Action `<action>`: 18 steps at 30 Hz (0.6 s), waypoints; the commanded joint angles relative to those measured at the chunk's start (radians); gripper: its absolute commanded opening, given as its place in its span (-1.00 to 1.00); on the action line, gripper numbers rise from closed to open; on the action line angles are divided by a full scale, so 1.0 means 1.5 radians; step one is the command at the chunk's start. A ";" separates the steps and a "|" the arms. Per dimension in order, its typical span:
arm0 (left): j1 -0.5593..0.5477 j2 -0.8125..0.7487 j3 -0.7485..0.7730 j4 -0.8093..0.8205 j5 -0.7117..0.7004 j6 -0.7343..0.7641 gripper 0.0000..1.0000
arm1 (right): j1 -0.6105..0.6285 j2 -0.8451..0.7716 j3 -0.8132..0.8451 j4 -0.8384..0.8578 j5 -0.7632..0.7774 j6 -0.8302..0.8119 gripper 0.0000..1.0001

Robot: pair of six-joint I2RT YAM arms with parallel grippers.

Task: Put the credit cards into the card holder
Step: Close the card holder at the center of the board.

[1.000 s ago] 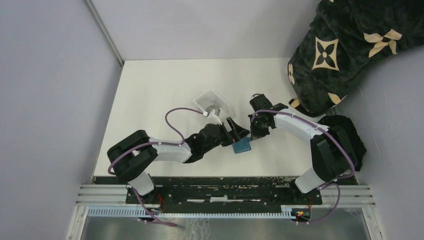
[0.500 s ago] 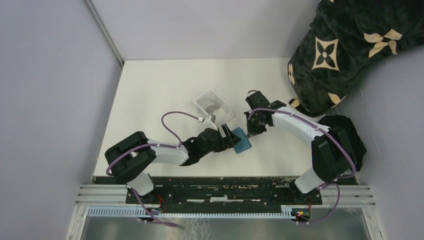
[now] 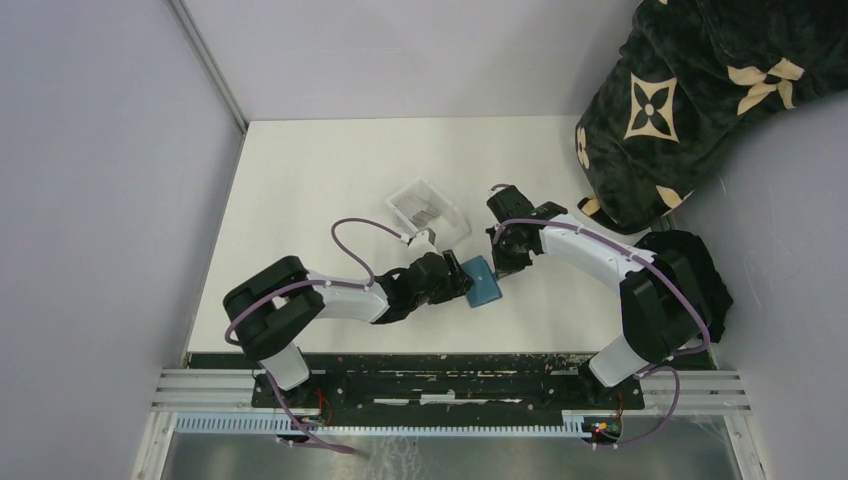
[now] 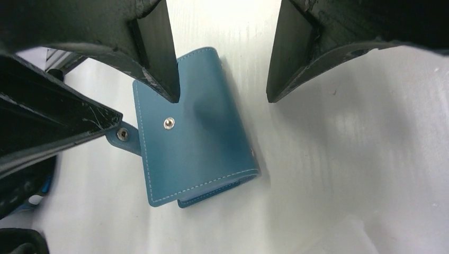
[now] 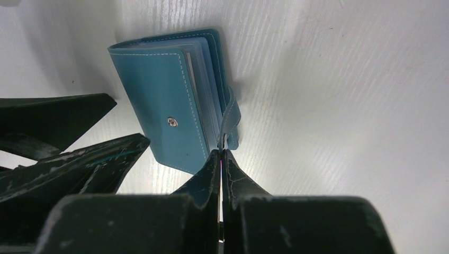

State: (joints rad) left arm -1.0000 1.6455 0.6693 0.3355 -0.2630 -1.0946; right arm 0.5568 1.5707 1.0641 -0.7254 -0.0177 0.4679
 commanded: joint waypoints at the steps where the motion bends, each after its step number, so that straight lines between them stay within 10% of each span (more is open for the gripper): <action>1: -0.002 0.040 0.068 -0.037 -0.025 0.039 0.34 | 0.006 0.001 0.032 -0.008 0.021 -0.013 -0.98; 18: -0.003 0.123 0.157 -0.153 -0.010 0.041 -0.02 | 0.019 0.029 0.062 -0.024 0.019 -0.029 -0.98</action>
State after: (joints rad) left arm -1.0000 1.7966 0.8860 0.1616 -0.2722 -1.0714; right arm 0.5728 1.6043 1.1091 -0.7662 0.0021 0.4393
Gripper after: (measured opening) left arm 0.499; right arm 0.017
